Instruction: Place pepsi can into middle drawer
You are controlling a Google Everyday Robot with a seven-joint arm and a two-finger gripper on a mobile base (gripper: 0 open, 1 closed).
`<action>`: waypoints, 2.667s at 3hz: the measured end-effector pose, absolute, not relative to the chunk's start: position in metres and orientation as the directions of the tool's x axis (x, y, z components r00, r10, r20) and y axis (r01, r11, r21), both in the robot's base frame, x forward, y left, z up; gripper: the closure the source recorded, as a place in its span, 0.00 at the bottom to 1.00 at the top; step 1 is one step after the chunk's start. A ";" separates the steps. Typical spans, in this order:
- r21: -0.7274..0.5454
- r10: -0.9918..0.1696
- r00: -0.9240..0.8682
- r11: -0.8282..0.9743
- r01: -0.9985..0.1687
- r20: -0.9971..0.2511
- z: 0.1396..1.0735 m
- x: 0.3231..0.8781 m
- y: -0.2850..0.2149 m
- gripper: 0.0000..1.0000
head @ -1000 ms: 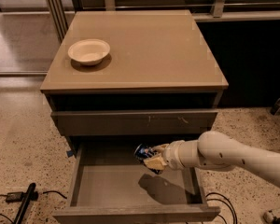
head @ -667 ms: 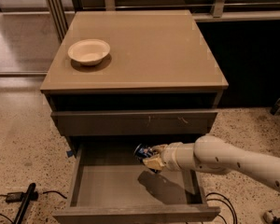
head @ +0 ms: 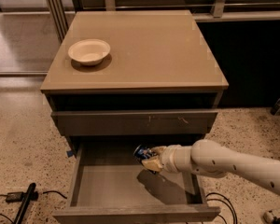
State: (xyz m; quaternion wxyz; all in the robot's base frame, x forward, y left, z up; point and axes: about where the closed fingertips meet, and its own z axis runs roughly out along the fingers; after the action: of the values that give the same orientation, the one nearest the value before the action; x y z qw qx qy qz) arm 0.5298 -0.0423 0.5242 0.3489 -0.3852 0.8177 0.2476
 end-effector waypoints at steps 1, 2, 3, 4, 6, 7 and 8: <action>0.155 -0.452 -0.475 0.581 -0.799 -0.755 0.490 0.535 -0.036 1.00; 0.192 -0.443 -0.509 0.584 -0.788 -0.738 0.452 0.536 -0.032 1.00; 0.219 -0.435 -0.527 0.582 -0.783 -0.730 0.422 0.535 -0.028 1.00; 0.227 -0.423 -0.529 0.582 -0.781 -0.735 0.398 0.540 -0.022 1.00; 0.232 -0.410 -0.529 0.584 -0.778 -0.743 0.383 0.546 -0.015 0.90; 0.232 -0.410 -0.529 0.584 -0.778 -0.743 0.383 0.546 -0.015 0.66; 0.232 -0.410 -0.529 0.584 -0.778 -0.743 0.383 0.546 -0.015 0.43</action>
Offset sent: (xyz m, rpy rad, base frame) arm 0.0090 0.0120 -0.1182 0.0214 0.1086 -0.0209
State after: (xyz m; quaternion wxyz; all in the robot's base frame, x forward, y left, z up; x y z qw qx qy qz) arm 0.5460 -0.0154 0.3826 0.3266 -0.3588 0.8279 0.2815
